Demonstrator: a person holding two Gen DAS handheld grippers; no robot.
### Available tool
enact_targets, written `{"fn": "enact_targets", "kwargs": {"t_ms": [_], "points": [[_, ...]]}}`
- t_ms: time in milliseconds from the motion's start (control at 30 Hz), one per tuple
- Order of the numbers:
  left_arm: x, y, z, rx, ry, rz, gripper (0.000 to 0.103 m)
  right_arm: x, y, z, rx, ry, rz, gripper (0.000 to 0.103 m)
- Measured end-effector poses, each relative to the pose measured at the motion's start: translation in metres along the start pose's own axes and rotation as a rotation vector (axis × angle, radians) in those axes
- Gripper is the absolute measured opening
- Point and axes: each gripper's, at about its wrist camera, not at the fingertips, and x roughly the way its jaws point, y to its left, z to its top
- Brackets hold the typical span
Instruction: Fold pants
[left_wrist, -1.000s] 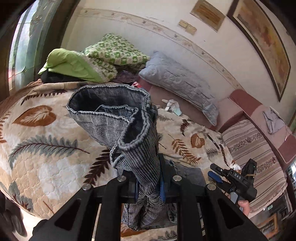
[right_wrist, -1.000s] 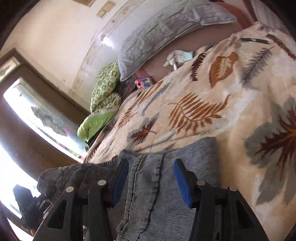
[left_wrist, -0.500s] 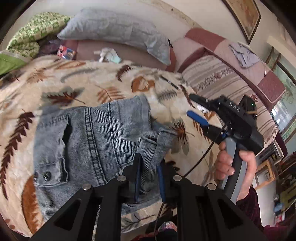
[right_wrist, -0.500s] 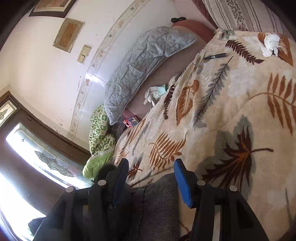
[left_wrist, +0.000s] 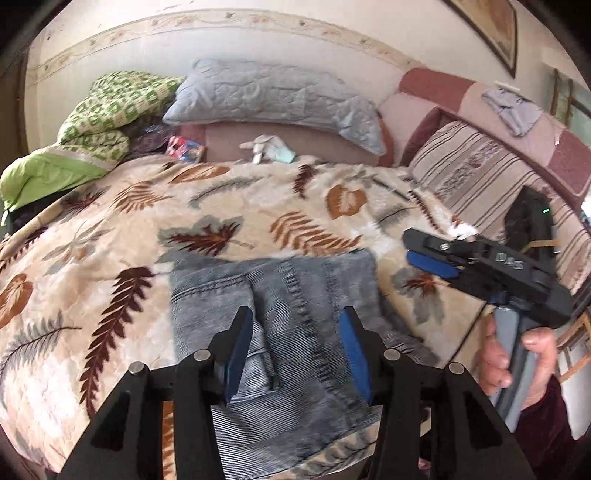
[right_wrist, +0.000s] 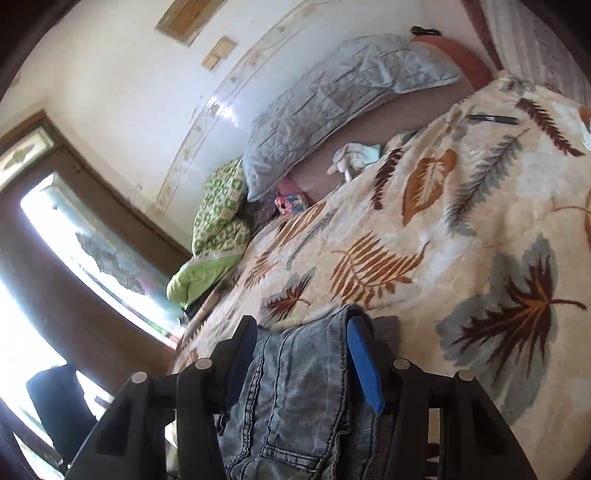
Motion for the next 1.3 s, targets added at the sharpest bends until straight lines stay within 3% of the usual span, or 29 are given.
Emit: {"fn": "enact_targets", "kwargs": {"t_ms": [200,300,333,400,533,700,900,1033,1067,1300], "points": [[0.035,0.008,-0.034,0.052,0.142,0.101,0.050,0.036,0.033,-0.029,-0.153,0.113,0.007,0.054],[0.043,0.004,-0.046,0.100,0.132,0.132,0.051,0.058,0.030,-0.037,-0.155,0.164,-0.033,0.056],[0.043,0.003,-0.047,0.105,0.125,0.131,0.052,0.070,0.024,-0.040,-0.141,0.212,-0.065,0.062],[0.043,0.002,-0.047,0.112,0.128,0.127,0.052,0.094,0.005,-0.047,-0.083,0.311,-0.134,0.064],[0.034,0.012,-0.036,0.052,0.150,0.075,0.052,0.083,0.001,-0.043,-0.060,0.282,-0.094,0.063],[0.025,0.021,-0.013,0.055,0.101,0.101,0.052,0.060,0.000,-0.042,-0.043,0.261,-0.062,0.063],[0.063,0.023,0.011,0.071,0.138,0.066,0.052,0.003,0.011,-0.070,-0.112,0.159,-0.080,0.063],[0.094,0.013,0.007,0.124,0.211,0.075,0.054,0.010,0.010,-0.096,-0.130,0.257,-0.171,0.063],[0.096,0.014,0.007,0.127,0.211,0.065,0.056,0.016,0.005,-0.102,-0.128,0.283,-0.186,0.064],[0.097,0.032,0.000,0.108,0.192,-0.073,0.062,0.003,-0.009,-0.116,-0.096,0.207,-0.133,0.064]]}}
